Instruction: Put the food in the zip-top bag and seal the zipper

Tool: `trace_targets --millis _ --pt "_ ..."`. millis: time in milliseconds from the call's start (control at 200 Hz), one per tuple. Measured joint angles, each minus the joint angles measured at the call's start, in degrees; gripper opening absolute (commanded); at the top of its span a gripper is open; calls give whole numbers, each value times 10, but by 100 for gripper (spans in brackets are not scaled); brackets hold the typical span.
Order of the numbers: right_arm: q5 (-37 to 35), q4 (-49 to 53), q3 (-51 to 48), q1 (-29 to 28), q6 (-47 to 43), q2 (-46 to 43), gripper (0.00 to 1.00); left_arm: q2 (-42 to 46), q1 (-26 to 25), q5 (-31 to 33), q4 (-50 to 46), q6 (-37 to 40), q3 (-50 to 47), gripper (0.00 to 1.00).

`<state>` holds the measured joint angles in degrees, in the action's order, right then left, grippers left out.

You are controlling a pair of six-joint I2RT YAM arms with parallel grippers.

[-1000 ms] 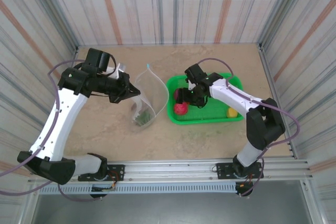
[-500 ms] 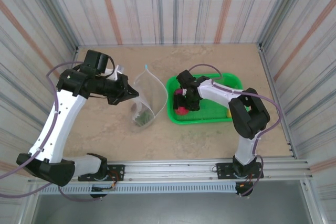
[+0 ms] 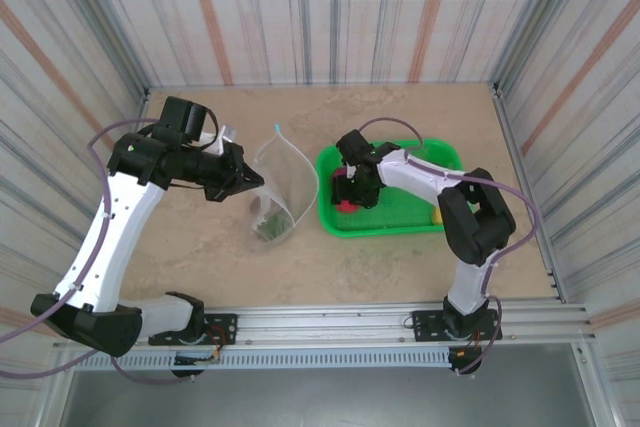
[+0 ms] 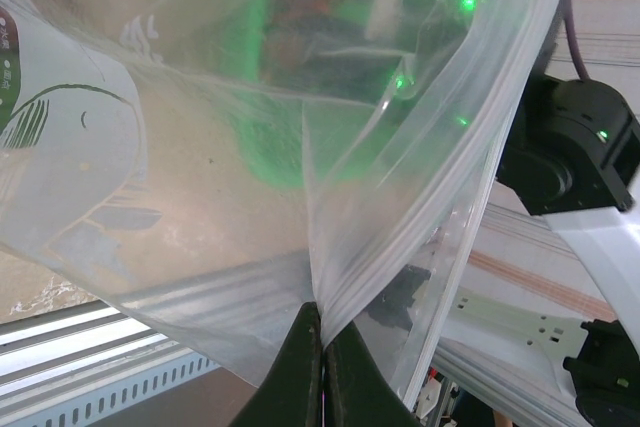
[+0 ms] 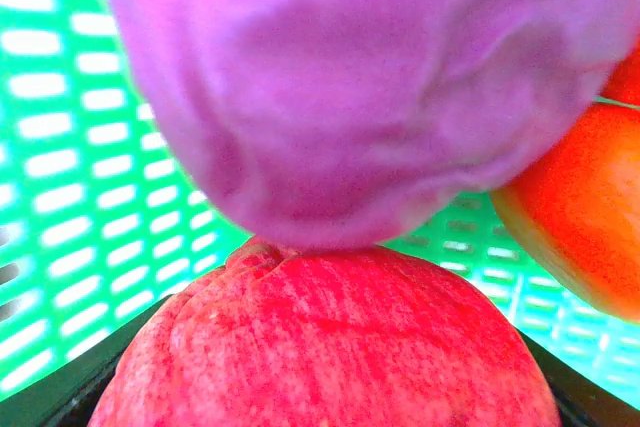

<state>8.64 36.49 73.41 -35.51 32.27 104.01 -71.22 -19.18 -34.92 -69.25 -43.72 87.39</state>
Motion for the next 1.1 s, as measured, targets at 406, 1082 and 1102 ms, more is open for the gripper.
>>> trace_targets --millis 406,1082,1102 --pt "14 69 49 32 -14 -180 69 0 0 -5 18 -10 -1 0" --pt "62 109 371 -134 -66 -152 68 -13 0 -21 37 -26 28 0" --pt "61 112 371 -138 -69 -149 68 -13 0 -21 36 -26 28 0"
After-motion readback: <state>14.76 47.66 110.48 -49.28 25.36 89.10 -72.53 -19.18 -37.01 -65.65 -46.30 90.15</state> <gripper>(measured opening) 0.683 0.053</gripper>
